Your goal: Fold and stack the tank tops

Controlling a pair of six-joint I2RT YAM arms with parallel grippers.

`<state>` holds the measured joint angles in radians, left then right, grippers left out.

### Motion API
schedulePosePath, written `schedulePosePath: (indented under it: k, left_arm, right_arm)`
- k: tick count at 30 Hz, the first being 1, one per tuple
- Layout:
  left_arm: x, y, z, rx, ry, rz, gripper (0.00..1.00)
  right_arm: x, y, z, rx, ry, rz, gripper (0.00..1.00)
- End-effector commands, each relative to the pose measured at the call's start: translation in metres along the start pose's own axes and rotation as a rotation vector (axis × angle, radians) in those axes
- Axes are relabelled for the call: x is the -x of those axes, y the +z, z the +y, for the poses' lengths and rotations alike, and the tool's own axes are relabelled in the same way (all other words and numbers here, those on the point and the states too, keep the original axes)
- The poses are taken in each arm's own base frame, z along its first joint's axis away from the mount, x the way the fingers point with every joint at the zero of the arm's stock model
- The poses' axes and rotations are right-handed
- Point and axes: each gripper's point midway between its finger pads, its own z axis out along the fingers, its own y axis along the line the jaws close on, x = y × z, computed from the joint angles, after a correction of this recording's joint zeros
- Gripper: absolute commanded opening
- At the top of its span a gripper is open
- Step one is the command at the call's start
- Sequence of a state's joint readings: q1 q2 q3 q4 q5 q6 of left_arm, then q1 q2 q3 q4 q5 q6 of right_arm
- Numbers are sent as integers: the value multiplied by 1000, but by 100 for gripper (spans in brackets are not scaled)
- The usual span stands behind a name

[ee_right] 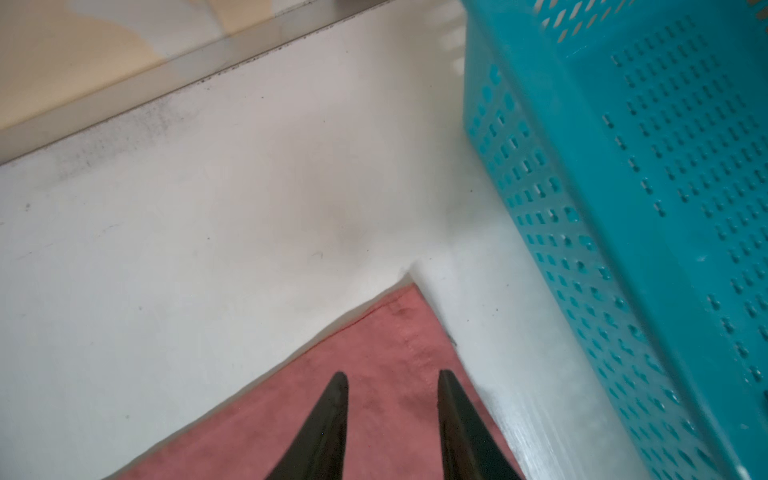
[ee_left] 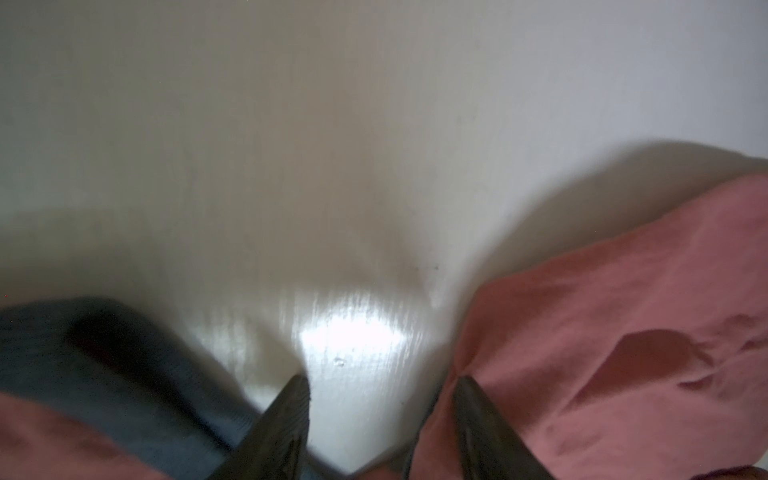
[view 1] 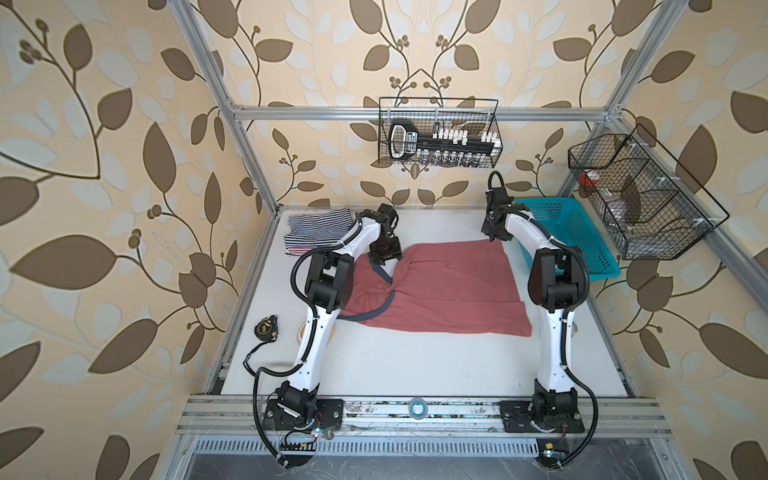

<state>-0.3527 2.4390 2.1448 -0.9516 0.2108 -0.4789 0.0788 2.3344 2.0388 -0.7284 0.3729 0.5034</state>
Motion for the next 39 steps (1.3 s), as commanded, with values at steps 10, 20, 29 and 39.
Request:
schedulePosePath:
  k: [10, 20, 29, 39]
  left_arm:
    - [0, -18, -8, -33, 2, -14, 58]
    - [-1, -12, -6, -29, -4, 0, 58]
    - [-2, -11, -5, -22, -5, 3, 58]
    - [-1, -13, -5, -20, -7, -2, 58]
  right_arm:
    - [-11, 35, -5, -44, -46, 118, 40]
    - [-27, 52, -12, -41, -38, 189, 40]
    - [-30, 60, -13, -21, -26, 207, 21]
    - [-19, 55, -21, -15, -12, 180, 0]
